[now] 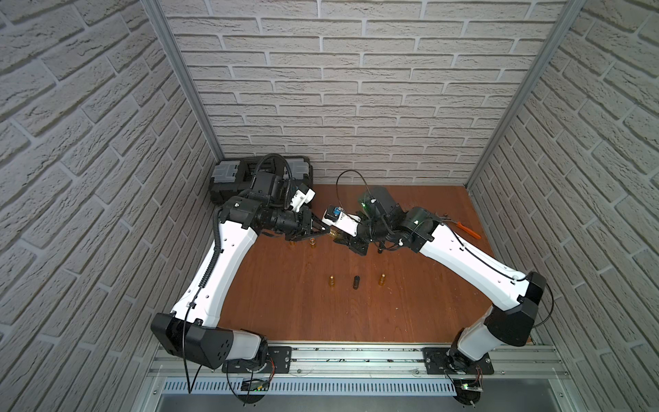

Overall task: Open the lipstick cap
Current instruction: Open the cover of the lipstick, then place the cover at the center of the board.

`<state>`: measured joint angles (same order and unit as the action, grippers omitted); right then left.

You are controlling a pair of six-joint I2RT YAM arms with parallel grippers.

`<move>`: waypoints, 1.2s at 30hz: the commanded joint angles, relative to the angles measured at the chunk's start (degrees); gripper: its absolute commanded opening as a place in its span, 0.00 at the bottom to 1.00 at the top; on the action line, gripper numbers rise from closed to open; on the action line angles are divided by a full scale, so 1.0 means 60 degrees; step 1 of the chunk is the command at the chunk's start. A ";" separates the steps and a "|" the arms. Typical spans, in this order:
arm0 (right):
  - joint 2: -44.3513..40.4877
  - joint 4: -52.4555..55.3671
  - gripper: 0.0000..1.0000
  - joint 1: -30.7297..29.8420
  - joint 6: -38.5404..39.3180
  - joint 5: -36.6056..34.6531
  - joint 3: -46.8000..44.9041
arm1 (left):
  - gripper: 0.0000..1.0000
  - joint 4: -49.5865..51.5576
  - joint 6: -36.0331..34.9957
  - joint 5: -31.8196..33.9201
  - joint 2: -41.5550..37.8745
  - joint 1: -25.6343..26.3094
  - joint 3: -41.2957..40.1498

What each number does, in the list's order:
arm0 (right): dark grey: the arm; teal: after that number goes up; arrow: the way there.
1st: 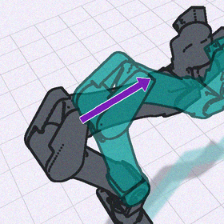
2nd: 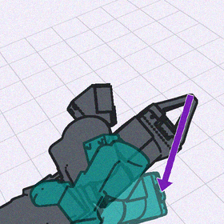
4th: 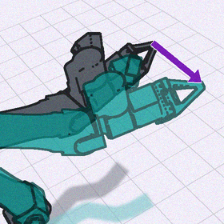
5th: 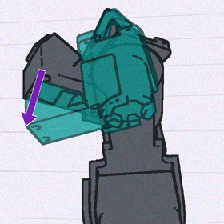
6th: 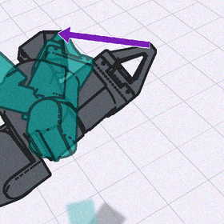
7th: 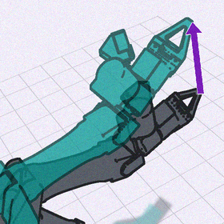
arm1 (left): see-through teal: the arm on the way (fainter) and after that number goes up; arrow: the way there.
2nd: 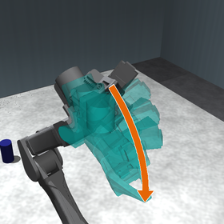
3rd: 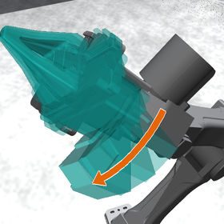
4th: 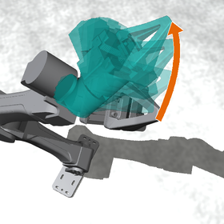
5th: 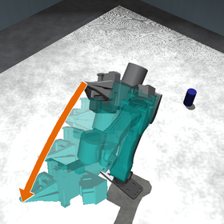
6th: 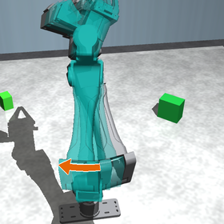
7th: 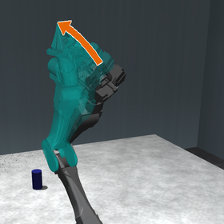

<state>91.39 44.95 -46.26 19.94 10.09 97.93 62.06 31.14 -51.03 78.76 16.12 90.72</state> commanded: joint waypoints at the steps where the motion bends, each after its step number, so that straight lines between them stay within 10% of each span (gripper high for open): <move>1: -0.0713 0.0247 0.06 -0.0039 -0.0171 -0.0728 -0.0505 | 0.02 -0.0887 0.0185 -0.0334 0.0048 -0.0512 -0.0154; 10: -0.1506 -0.0467 0.05 -0.0039 -0.0440 -0.1733 -0.1600 | 0.02 -0.1124 0.0257 -0.0504 0.0172 -0.0885 -0.0069; 22: -0.3210 -0.0173 0.05 -0.0044 -0.1008 -0.2781 -0.2093 | 0.07 0.0012 -0.0923 0.6892 0.4080 0.1571 0.1865; 36: -0.4480 -0.0185 0.06 -0.0050 -0.1646 -0.3326 -0.3475 | 0.09 -0.1833 -0.0989 0.8529 0.6772 0.2236 0.1862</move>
<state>65.63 46.11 -46.30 11.94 -9.37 77.84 53.95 25.56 -2.42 117.99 28.69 101.19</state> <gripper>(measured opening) 0.197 0.202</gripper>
